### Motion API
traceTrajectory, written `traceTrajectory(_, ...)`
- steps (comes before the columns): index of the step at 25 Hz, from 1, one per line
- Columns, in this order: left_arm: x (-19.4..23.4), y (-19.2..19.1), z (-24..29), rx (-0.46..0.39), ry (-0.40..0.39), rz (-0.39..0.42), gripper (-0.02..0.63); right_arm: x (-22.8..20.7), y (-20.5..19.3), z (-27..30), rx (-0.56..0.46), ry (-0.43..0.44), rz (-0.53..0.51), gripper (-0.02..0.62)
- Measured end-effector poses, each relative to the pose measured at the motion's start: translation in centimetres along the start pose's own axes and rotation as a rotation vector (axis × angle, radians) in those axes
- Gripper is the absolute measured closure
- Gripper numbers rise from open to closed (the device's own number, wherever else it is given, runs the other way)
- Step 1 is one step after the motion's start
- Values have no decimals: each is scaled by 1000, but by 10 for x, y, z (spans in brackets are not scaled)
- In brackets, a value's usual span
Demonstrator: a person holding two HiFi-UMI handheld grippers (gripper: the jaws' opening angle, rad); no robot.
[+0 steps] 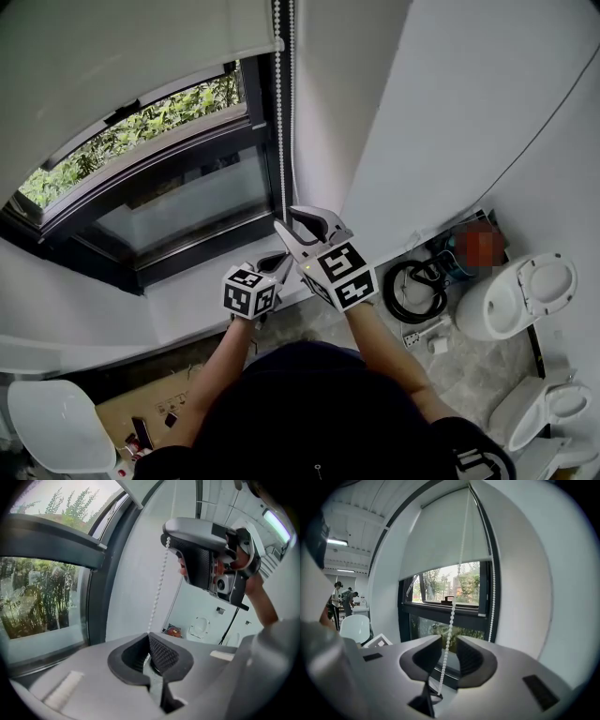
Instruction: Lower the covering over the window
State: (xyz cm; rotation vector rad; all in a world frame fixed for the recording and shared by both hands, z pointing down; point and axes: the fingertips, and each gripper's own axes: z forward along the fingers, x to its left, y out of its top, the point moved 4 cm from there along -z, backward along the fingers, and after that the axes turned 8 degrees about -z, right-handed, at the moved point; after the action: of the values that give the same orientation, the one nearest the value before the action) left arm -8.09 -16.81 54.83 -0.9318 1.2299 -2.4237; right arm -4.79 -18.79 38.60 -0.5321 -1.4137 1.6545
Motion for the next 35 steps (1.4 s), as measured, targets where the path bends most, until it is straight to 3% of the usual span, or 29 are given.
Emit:
traceTrajectory(6, -2, -1, 0, 0, -3, -1, 594, -3, 13, -4, -42, -49, -17, 568)
traceTrajectory(10, 2, -1, 0, 1, -3, -7, 594, -5, 10, -3, -61, -55, 28, 581)
traceTrajectory(13, 3, -1, 2, 8, -2, -6, 594, -6, 9, -3, -56, -72, 6, 581)
traceTrajectory(25, 10, -60, 10, 184, 19, -54, 594, 8, -48, 18, 116, -27, -12, 583)
traceTrajectory(35, 12, -77, 4, 220, 27, -80, 594, 13, -81, 29, 185, -10, -3, 583)
